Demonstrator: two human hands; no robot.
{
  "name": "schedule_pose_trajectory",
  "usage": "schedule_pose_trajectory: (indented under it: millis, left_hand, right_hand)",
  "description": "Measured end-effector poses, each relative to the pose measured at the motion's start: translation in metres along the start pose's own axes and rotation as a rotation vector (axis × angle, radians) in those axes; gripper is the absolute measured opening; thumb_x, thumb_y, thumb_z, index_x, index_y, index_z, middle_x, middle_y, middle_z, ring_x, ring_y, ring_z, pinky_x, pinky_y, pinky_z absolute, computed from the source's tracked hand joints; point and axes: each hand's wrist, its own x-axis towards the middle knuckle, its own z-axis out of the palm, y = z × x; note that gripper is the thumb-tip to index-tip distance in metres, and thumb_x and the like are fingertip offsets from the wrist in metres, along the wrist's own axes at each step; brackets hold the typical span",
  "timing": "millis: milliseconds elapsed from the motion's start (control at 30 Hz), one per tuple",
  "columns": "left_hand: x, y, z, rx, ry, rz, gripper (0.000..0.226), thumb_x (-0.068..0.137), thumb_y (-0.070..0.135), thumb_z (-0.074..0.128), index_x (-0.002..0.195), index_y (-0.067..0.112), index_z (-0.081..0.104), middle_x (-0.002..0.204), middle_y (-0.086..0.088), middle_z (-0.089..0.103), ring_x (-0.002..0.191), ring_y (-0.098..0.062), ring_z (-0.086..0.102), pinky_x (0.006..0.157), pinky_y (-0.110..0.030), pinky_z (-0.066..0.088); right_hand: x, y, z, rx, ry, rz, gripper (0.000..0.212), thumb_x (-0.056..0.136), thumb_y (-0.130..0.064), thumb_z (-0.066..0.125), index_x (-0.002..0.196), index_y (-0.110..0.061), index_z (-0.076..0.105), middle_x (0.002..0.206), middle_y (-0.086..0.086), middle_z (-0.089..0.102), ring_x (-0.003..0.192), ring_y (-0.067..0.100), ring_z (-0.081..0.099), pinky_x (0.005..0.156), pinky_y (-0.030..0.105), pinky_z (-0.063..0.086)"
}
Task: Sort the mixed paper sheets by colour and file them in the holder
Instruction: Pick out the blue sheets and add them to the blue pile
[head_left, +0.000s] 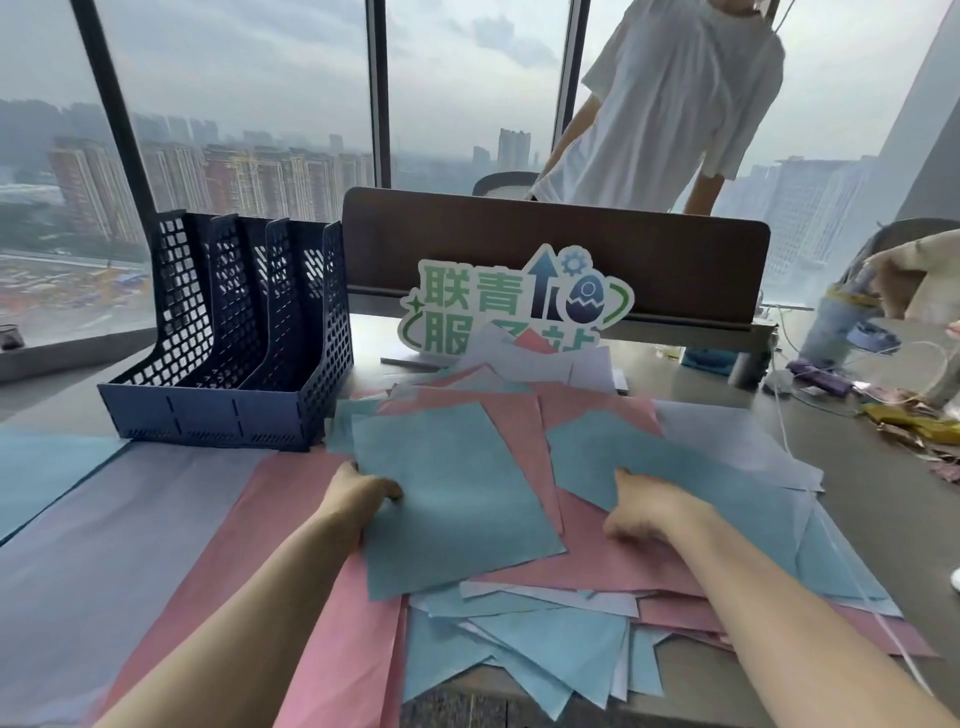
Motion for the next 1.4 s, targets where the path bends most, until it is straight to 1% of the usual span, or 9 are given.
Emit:
schedule_pose_trajectory:
  millis: [200, 467, 633, 767, 867, 1000, 1167, 1267, 1400]
  left_hand:
    - [-0.005, -0.003, -0.003, -0.018, 0.002, -0.009, 0.038, 0.075, -0.01, 0.066, 0.11, 0.003, 0.055, 0.095, -0.014, 0.066, 0.081, -0.033, 0.064, 0.06, -0.032, 0.051]
    - [0.002, -0.009, -0.003, -0.101, -0.004, 0.054, 0.044, 0.071, -0.014, 0.067, 0.108, 0.006, 0.054, 0.11, -0.02, 0.067, 0.094, -0.037, 0.066, 0.082, -0.048, 0.056]
    - [-0.01, -0.005, 0.005, -0.006, -0.052, 0.272, 0.091, 0.079, -0.014, 0.058, 0.148, 0.037, 0.028, 0.111, -0.003, 0.057, 0.074, -0.021, 0.061, 0.063, -0.029, 0.052]
    - [-0.025, 0.005, 0.023, -0.093, -0.237, 0.149, 0.027, 0.091, 0.026, 0.065, 0.116, 0.017, 0.068, 0.096, -0.01, 0.073, 0.071, -0.021, 0.066, 0.062, -0.027, 0.052]
    - [-0.032, 0.011, 0.037, -0.101, -0.337, 0.081, 0.041, 0.085, 0.052, 0.062, 0.101, 0.015, 0.07, 0.087, -0.007, 0.073, 0.071, -0.021, 0.068, 0.064, -0.028, 0.051]
    - [-0.026, 0.011, 0.052, -0.033, -0.239, 0.092, 0.021, 0.072, 0.017, 0.074, 0.086, 0.001, 0.071, 0.085, -0.021, 0.072, 0.062, -0.025, 0.066, 0.057, -0.03, 0.053]
    - [0.007, -0.005, 0.049, 0.002, 0.019, 0.147, 0.009, 0.071, 0.007, 0.064, 0.073, 0.002, 0.071, 0.078, -0.014, 0.074, 0.072, -0.028, 0.072, 0.073, -0.047, 0.061]
    - [0.015, -0.009, 0.048, -0.03, 0.016, 0.151, 0.008, 0.077, 0.012, 0.07, 0.079, 0.005, 0.073, 0.081, -0.013, 0.075, 0.074, -0.028, 0.073, 0.075, -0.048, 0.061]
    - [0.018, -0.015, 0.046, -0.101, -0.03, 0.091, 0.009, 0.082, 0.008, 0.074, 0.09, 0.003, 0.073, 0.087, -0.012, 0.076, 0.078, -0.029, 0.073, 0.08, -0.042, 0.059]
  right_hand:
    - [0.012, 0.006, 0.005, -0.167, 0.233, 0.11, 0.039, 0.094, -0.008, 0.047, 0.131, -0.015, 0.057, 0.13, 0.008, 0.059, 0.118, 0.028, 0.059, 0.094, 0.036, 0.05]
    - [0.009, 0.018, -0.028, 0.068, 0.442, 0.252, 0.03, 0.092, -0.008, 0.054, 0.121, -0.01, 0.064, 0.115, 0.011, 0.067, 0.105, 0.03, 0.065, 0.072, 0.034, 0.052]
    - [-0.017, -0.03, -0.035, 0.205, 0.516, 0.036, 0.027, 0.092, -0.008, 0.049, 0.117, -0.006, 0.06, 0.111, 0.016, 0.067, 0.101, 0.034, 0.064, 0.069, 0.03, 0.042]
    - [-0.041, -0.09, -0.024, 0.26, 0.349, -0.141, 0.025, 0.09, -0.008, 0.049, 0.111, -0.003, 0.062, 0.114, 0.019, 0.066, 0.103, 0.036, 0.064, 0.074, 0.033, 0.047]
    - [-0.05, -0.12, -0.014, 0.305, 0.198, -0.314, 0.026, 0.093, -0.021, 0.052, 0.111, -0.005, 0.064, 0.115, 0.016, 0.067, 0.103, 0.034, 0.065, 0.081, 0.033, 0.051]
    - [-0.048, -0.113, -0.013, 0.626, -0.174, -0.554, 0.035, 0.092, -0.051, 0.057, 0.111, -0.023, 0.067, 0.111, 0.003, 0.068, 0.077, 0.022, 0.068, 0.066, 0.033, 0.056]
    - [0.023, -0.026, -0.018, 0.612, 0.325, -0.056, 0.033, 0.091, -0.032, 0.055, 0.116, -0.015, 0.066, 0.122, 0.012, 0.066, 0.106, 0.03, 0.062, 0.088, 0.033, 0.05]
    - [0.061, 0.031, -0.011, 0.506, 0.308, 0.325, 0.052, 0.086, -0.035, 0.051, 0.132, -0.011, 0.055, 0.134, 0.019, 0.052, 0.122, 0.037, 0.05, 0.1, 0.042, 0.044]
    - [0.078, 0.068, -0.01, 0.538, 0.215, 0.527, 0.077, 0.077, -0.056, 0.071, 0.137, -0.013, 0.049, 0.139, 0.02, 0.041, 0.127, 0.038, 0.04, 0.103, 0.047, 0.037]
